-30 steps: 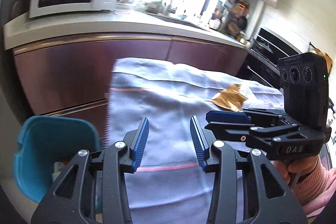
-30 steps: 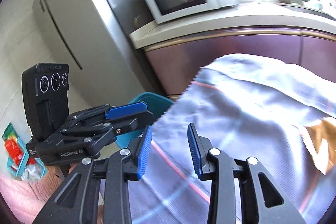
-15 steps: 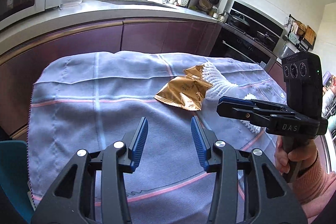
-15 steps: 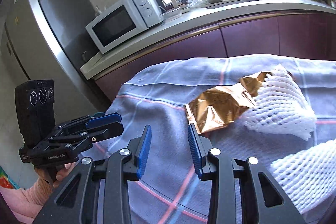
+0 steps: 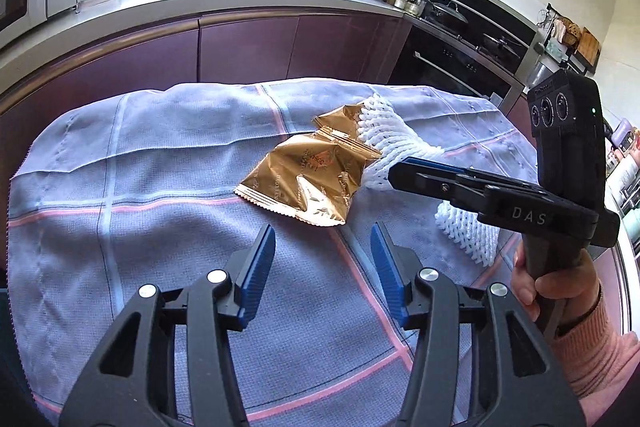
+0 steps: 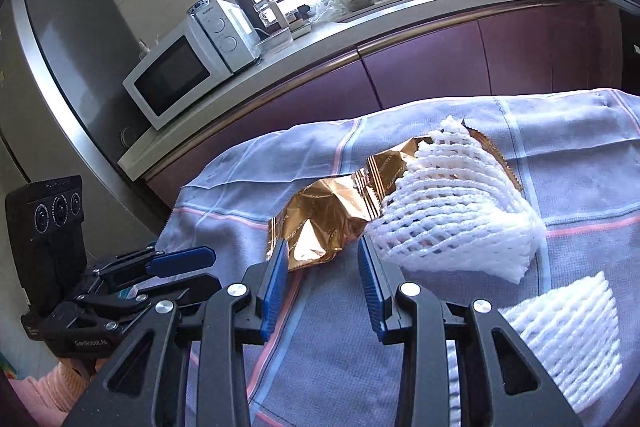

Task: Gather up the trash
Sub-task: 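Move both open tools back over the gold wrappers and foam nets, then grasp the white foam net with the left tool while the right tool grasps a gold wrapper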

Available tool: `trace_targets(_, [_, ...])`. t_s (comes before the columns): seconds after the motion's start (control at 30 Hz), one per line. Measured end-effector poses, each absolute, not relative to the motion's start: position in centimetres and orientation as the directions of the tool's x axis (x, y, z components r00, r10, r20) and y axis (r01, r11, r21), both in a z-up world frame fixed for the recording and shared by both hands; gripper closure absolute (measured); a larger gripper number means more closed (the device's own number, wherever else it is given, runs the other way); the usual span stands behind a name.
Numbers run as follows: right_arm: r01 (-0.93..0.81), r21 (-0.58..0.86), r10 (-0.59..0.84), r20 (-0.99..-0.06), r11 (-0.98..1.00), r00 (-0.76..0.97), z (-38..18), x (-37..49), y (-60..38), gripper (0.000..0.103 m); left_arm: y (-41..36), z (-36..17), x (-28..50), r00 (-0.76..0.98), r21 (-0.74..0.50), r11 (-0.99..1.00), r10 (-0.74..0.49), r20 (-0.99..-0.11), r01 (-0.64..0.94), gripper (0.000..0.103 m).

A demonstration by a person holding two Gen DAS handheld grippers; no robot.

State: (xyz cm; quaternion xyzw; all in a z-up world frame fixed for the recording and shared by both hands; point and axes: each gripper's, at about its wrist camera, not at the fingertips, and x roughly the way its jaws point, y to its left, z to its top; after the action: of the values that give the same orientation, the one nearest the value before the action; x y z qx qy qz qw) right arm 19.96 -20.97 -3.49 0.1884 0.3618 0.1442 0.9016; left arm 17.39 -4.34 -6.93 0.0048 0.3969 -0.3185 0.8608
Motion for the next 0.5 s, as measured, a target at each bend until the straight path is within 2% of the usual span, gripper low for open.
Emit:
trace_targets(0.13, [-0.1,0.458,0.396,-0.615,0.883,0.682,-4.1,21.8,-21.4,0.068,-4.7,-7.2,17.9,0.477,-0.251,0.802,-0.539,-0.694,0.541,0.054])
trace_targets(0.23, [-0.088,0.468,0.403,-0.633,0.879,0.661,-4.8,22.9,-21.4,0.063,-5.0,-7.4,17.9,0.472,-0.25,0.8,-0.54,-0.697,0.545,0.054])
trace_targets(0.37, [-0.094,0.481,0.423,-0.639,0.871,0.642,-5.3,23.5,-21.1,0.063,-5.2,-7.7,18.1,0.465,-0.251,0.8,-0.537,-0.704,0.545,0.054])
trace_targets(0.4, [-0.099,0.485,0.428,-0.636,0.869,0.642,-5.3,23.5,-21.1,0.066,-5.3,-7.8,18.2,0.463,-0.253,0.801,-0.537,-0.705,0.543,0.054])
trace_targets(0.5, [-0.112,0.503,0.45,-0.625,0.857,0.638,-5.4,23.5,-21.2,0.09,-5.4,-7.9,18.3,0.458,-0.258,0.8,-0.539,-0.707,0.542,0.054])
